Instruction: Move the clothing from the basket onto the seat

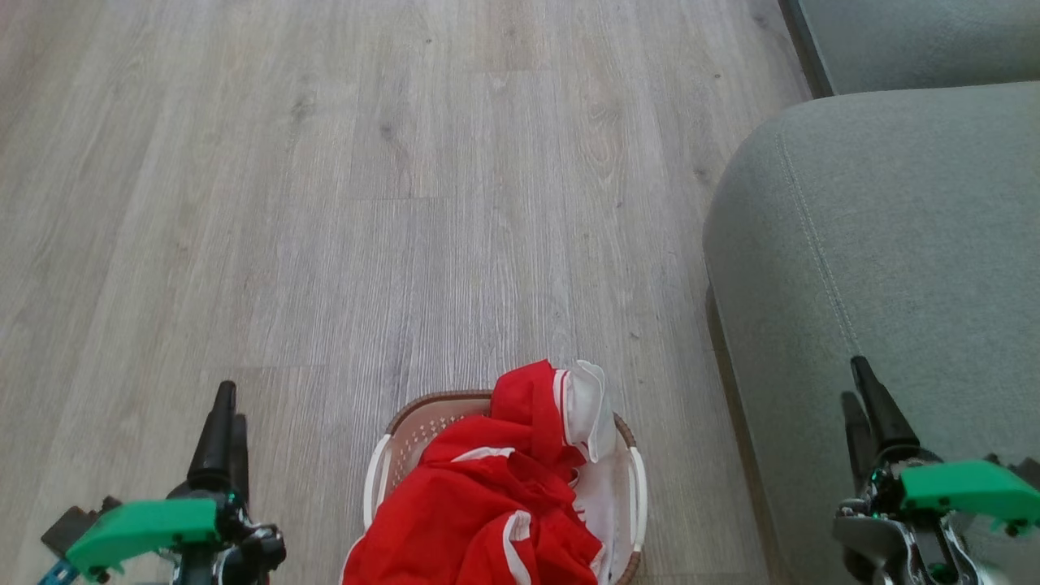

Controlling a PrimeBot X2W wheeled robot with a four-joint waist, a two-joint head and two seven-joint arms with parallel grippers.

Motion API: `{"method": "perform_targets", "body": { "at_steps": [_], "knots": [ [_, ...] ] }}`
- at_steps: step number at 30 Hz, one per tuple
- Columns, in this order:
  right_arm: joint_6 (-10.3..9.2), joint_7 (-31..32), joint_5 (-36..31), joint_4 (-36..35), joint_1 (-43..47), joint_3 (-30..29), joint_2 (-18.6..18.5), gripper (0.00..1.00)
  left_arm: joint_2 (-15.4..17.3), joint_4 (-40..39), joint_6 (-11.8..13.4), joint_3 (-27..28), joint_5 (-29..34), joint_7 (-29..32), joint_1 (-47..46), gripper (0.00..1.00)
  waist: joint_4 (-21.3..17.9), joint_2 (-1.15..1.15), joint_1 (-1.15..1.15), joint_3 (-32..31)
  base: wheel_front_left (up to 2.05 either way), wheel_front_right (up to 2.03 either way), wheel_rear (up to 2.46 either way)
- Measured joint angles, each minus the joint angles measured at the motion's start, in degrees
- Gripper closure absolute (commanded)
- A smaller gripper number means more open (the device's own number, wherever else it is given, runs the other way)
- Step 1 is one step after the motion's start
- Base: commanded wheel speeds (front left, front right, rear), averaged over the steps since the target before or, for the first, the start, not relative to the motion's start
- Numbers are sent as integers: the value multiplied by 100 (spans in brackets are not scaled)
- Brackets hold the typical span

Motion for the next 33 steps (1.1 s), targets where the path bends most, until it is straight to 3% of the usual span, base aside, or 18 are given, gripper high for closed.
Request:
{"method": "perform_targets", "body": {
  "at_steps": [15,33],
  "knots": [
    [0,-256,-1268,-414,-28,254,-223,0,1,-285,59,-198,1708,-225,-113,0,10,0,0,28,0,0,0],
    [0,-541,-3114,-565,-54,467,-412,0,10,-503,411,-554,3623,-503,-113,0,27,0,0,24,0,0,0]
  ]
}}
